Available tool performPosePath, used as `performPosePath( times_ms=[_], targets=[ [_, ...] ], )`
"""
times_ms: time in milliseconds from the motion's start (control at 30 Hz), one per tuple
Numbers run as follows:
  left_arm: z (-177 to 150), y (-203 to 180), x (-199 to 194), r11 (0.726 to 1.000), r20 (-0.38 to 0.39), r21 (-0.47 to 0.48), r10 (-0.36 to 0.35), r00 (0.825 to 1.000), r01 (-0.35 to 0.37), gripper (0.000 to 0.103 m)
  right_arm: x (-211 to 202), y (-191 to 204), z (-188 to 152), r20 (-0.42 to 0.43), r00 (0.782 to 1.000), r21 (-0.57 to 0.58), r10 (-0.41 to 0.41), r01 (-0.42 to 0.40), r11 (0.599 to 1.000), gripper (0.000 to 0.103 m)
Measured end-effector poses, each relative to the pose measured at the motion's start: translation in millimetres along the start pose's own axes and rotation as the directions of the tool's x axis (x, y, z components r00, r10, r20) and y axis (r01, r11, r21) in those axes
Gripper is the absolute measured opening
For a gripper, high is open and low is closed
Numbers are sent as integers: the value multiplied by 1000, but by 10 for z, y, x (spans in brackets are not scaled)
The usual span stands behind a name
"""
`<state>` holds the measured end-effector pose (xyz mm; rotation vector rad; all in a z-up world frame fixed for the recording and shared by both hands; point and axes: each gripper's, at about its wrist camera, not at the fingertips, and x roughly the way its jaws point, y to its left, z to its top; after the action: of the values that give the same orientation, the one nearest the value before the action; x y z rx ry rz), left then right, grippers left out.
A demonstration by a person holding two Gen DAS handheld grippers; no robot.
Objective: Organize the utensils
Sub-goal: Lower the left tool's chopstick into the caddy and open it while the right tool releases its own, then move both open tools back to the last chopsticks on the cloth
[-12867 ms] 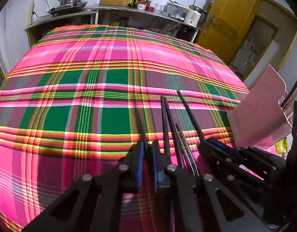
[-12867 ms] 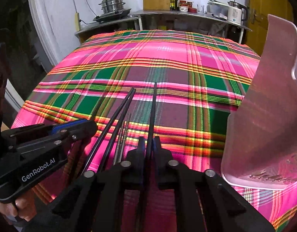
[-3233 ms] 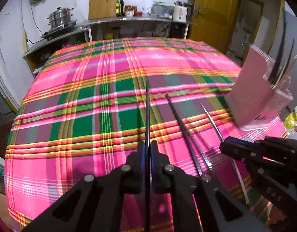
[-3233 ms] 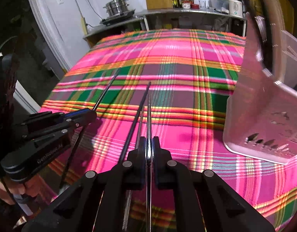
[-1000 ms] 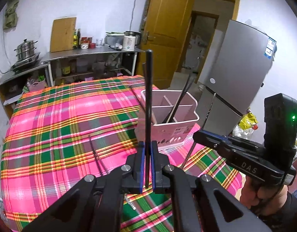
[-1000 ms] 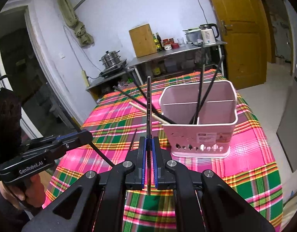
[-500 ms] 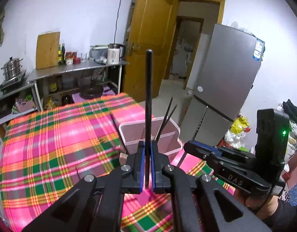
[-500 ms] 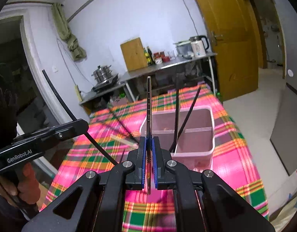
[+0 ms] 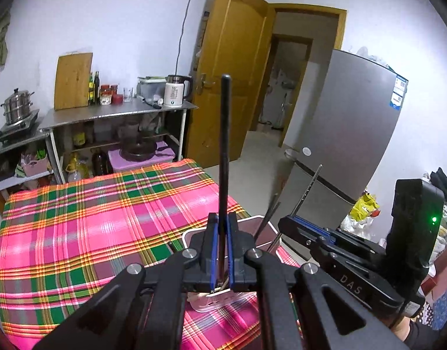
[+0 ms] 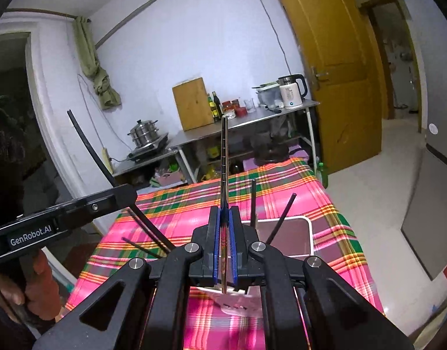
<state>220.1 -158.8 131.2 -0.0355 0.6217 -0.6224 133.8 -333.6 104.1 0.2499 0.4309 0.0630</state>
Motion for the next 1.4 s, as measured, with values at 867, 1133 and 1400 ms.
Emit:
performPosePath(
  times_ms=[867, 1133, 1400],
  targets=[
    [-282, 68, 175, 1000, -66, -11, 25, 998, -26, 21, 303, -181, -410, -127, 991, -1, -47, 47, 999, 10],
    [-269, 79, -252, 999, 18, -3, 45, 999, -45, 25, 61, -104, -394, -86, 995, -22, -57, 55, 998, 10],
    [-527, 279, -647, 993, 60, -28, 117, 991, -116, 37, -151, 101, -556, -74, 996, -63, -46, 42, 997, 11]
  ],
)
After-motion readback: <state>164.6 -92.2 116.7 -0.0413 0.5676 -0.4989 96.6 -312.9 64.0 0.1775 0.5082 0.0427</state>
